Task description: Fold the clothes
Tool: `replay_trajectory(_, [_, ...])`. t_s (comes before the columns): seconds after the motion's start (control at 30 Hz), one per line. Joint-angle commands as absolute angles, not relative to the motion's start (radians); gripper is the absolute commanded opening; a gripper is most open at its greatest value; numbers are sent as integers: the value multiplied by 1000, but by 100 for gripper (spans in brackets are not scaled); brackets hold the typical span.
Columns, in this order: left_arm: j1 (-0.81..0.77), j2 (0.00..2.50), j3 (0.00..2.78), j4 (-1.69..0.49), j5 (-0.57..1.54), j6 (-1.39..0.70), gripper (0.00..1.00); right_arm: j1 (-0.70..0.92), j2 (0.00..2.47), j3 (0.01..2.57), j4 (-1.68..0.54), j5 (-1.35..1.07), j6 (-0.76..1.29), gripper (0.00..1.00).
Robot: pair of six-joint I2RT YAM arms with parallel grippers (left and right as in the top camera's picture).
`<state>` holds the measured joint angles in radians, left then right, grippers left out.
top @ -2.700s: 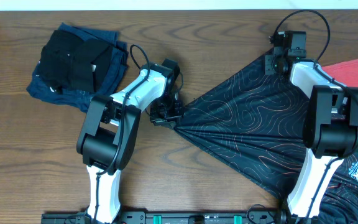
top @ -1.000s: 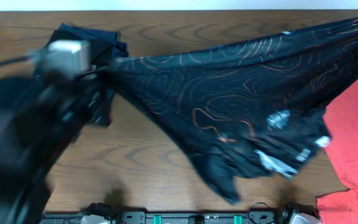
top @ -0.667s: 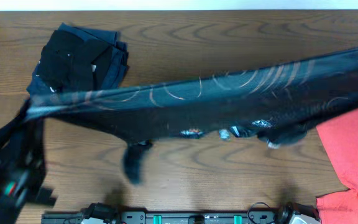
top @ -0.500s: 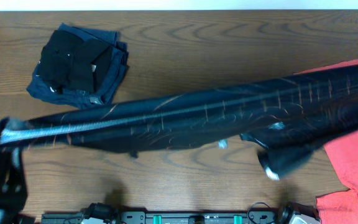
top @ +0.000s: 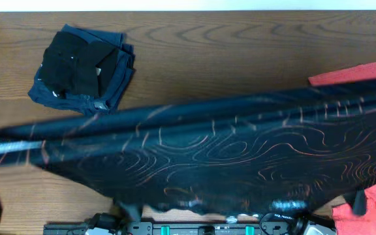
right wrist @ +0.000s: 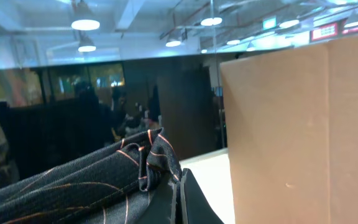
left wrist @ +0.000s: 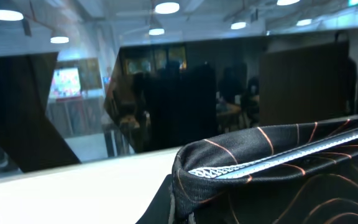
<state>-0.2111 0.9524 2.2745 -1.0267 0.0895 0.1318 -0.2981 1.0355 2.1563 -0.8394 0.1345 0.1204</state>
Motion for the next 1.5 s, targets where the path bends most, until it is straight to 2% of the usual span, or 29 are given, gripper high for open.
replay_trajectory(0.0, [-206, 1084, 2254, -1044, 36, 144, 6, -307, 1125, 2146, -852, 126, 104, 1])
replay_trajectory(0.13, [-206, 1249, 2243, -1066, 36, 141, 6, -307, 1231, 2145, -902, 94, 108, 1])
replay_trajectory(0.37, [-206, 1594, 2243, -1042, 35, 141, 6, -305, 1512, 2145, -957, -112, 108, 1])
replay_trajectory(0.57, [-206, 1903, 2243, -909, 33, 139, 6, -265, 1799, 2145, -945, -144, 108, 3])
replay_trajectory(0.73, [-206, 2098, 2243, -776, 31, 68, 7, -224, 2028, 2145, -868, -153, 118, 10])
replay_trajectory(0.77, [-206, 2131, 2243, -749, 31, 44, 10, -215, 2070, 2145, -834, -166, 120, 13])
replay_trajectory(0.83, [-206, 2170, 2243, -711, 31, 20, 56, -204, 2123, 2145, -783, -193, 118, 50])
replay_trajectory(0.87, [-206, 2182, 2243, -702, 27, 20, 71, -202, 2135, 2145, -767, -192, 118, 64])
replay_trajectory(0.9, [-206, 2185, 2243, -701, 8, 20, 89, -203, 2140, 2145, -756, -186, 117, 74])
replay_trajectory(0.93, [-206, 2183, 2244, -706, -27, 21, 94, -207, 2140, 2146, -747, -179, 116, 79])
replay_trajectory(1.0, [-206, 2160, 2249, -735, -96, 26, 100, -224, 2123, 2147, -748, -177, 115, 81])
replay_trajectory(1.07, [-203, 2122, 2251, -778, -147, 33, 98, -253, 2096, 2147, -778, -177, 115, 83])
replay_trajectory(1.17, [-200, 2044, 2251, -862, -142, 32, 98, -310, 2054, 2147, -892, -177, 119, 82])
replay_trajectory(1.23, [-200, 1990, 2251, -926, -139, 28, 98, -344, 2046, 2147, -991, -176, 119, 73])
replay_trajectory(1.27, [-202, 1969, 2251, -955, -139, 20, 98, -356, 2046, 2147, -1035, -176, 119, 61])
replay_trajectory(1.33, [-202, 1914, 2251, -1045, -94, 5, 98, -382, 2062, 2133, -1135, -164, 125, 27])
replay_trajectory(1.43, [-202, 1853, 2251, -1161, 15, 0, 98, -397, 2092, 2072, -1198, -170, 171, 4])
replay_trajectory(1.47, [-202, 1837, 2251, -1196, 51, -2, 98, -397, 2101, 2040, -1203, -179, 179, 1])
